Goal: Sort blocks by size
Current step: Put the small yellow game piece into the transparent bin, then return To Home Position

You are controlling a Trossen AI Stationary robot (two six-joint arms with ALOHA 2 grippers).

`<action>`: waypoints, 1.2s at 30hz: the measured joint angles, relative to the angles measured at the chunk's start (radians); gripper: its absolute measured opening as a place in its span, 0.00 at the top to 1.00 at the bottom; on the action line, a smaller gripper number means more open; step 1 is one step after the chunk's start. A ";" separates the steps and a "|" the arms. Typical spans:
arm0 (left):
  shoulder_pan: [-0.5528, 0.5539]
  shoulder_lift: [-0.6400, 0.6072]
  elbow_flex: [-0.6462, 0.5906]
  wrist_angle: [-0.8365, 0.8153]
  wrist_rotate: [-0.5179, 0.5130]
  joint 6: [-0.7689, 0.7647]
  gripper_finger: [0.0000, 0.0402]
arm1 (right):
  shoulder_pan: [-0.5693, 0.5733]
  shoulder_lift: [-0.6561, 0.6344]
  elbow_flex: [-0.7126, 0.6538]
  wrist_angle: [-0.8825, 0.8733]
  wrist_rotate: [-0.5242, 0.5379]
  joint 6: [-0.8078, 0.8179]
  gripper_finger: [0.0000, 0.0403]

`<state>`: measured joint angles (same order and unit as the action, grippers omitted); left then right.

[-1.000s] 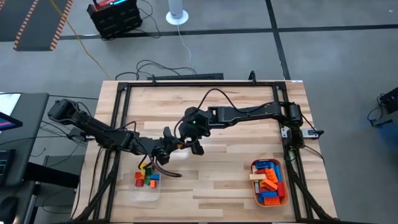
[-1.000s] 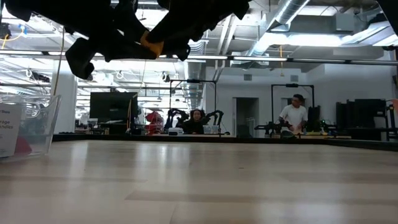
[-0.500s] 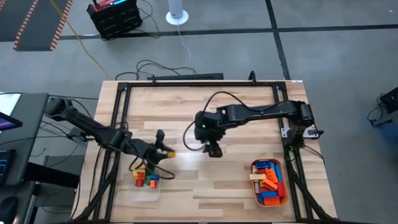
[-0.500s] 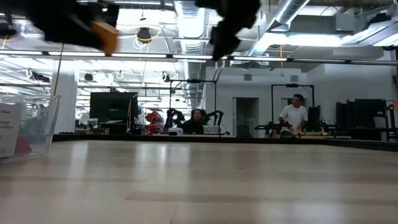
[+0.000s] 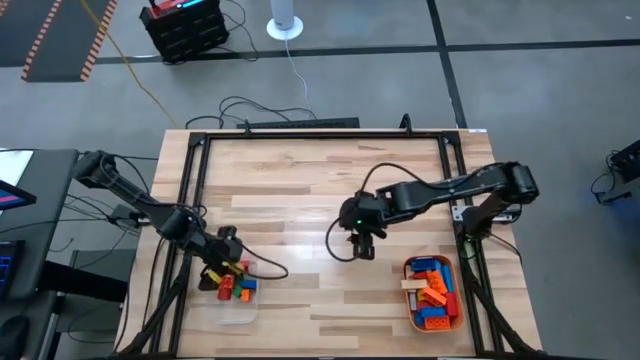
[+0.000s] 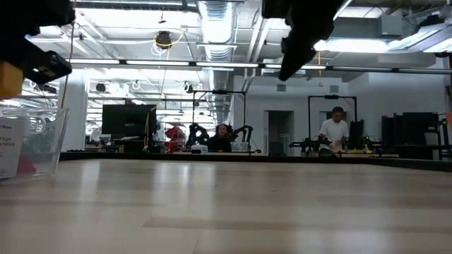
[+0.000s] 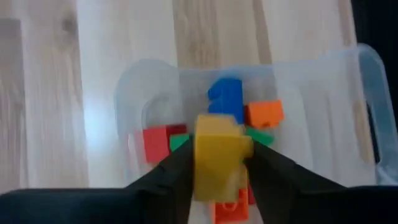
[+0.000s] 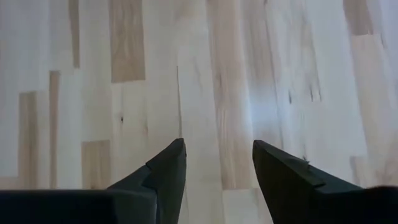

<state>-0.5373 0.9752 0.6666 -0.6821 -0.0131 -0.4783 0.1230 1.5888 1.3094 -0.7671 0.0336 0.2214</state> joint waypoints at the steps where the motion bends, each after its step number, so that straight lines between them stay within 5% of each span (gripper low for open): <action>1: 0.000 0.000 0.000 0.009 -0.003 -0.009 0.65 | 0.000 -0.016 -0.015 0.012 0.002 0.010 0.48; 9: 0.002 0.000 0.065 -0.030 0.000 0.032 0.48 | 0.021 -0.144 -0.066 -0.020 0.161 0.031 0.50; 15: -0.016 -0.057 0.134 -0.013 -0.281 0.176 0.50 | 0.040 -0.373 -0.290 0.174 0.291 0.017 0.50; 18: -0.015 -0.136 0.082 0.045 -0.376 0.235 0.52 | 0.038 -0.504 -0.445 0.324 0.290 0.012 0.50; 26: 0.115 -0.428 -0.167 0.335 -0.346 0.272 0.61 | 0.037 -0.762 -0.756 0.679 0.250 -0.056 0.50; 36: 0.328 -0.703 -0.348 0.410 -0.462 0.307 0.73 | 0.035 -0.990 -1.032 1.045 0.253 -0.262 0.58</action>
<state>-0.2095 0.2727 0.3184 -0.2724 -0.4746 -0.1716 0.1581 0.5988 0.2770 0.2784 0.2863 -0.0410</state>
